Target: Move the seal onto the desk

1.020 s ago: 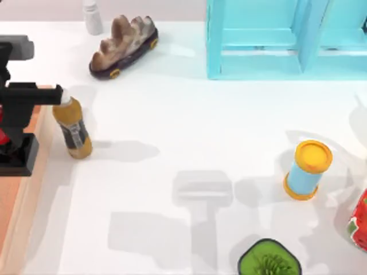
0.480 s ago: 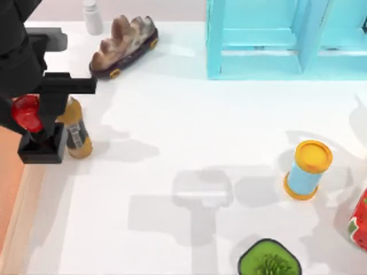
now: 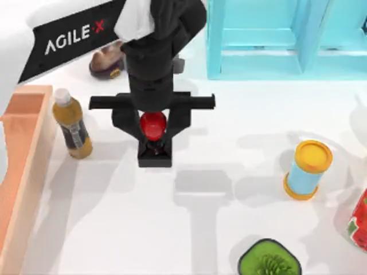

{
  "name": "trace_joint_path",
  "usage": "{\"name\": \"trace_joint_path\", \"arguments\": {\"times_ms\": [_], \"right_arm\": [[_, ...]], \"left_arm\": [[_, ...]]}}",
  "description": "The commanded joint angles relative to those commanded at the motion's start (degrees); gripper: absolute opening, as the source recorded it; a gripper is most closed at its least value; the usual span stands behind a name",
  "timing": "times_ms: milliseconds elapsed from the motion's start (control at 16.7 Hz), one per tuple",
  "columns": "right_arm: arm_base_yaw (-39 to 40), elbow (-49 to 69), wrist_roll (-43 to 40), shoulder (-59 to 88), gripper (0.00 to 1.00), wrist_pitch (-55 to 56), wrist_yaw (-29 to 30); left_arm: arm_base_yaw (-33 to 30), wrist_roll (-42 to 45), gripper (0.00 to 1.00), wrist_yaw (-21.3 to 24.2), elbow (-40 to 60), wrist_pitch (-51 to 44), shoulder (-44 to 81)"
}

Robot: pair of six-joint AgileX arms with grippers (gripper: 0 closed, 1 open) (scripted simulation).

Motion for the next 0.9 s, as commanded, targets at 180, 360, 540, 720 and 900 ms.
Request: {"name": "trace_joint_path", "arguments": {"times_ms": [180, 360, 540, 720, 900], "right_arm": [[0.0, 0.0, 0.0, 0.0, 1.00, 0.0, 0.0], [0.0, 0.0, 0.0, 0.0, 1.00, 0.0, 0.0], [0.0, 0.0, 0.0, 0.0, 1.00, 0.0, 0.0], [0.0, 0.0, 0.0, 0.0, 1.00, 0.0, 0.0], [0.0, 0.0, 0.0, 0.0, 1.00, 0.0, 0.0]], "left_arm": [[-2.5, -2.5, 0.00, 0.0, 1.9, 1.7, 2.8], [-2.3, -2.4, 0.00, 0.1, 1.6, 1.6, 2.7], [-2.4, -2.3, 0.00, 0.1, -0.4, 3.9, 3.1], [-2.4, -2.4, 0.00, 0.0, -4.1, 9.1, 3.9], [-2.4, -2.4, 0.00, 0.0, -5.8, 11.0, 4.4]]}}
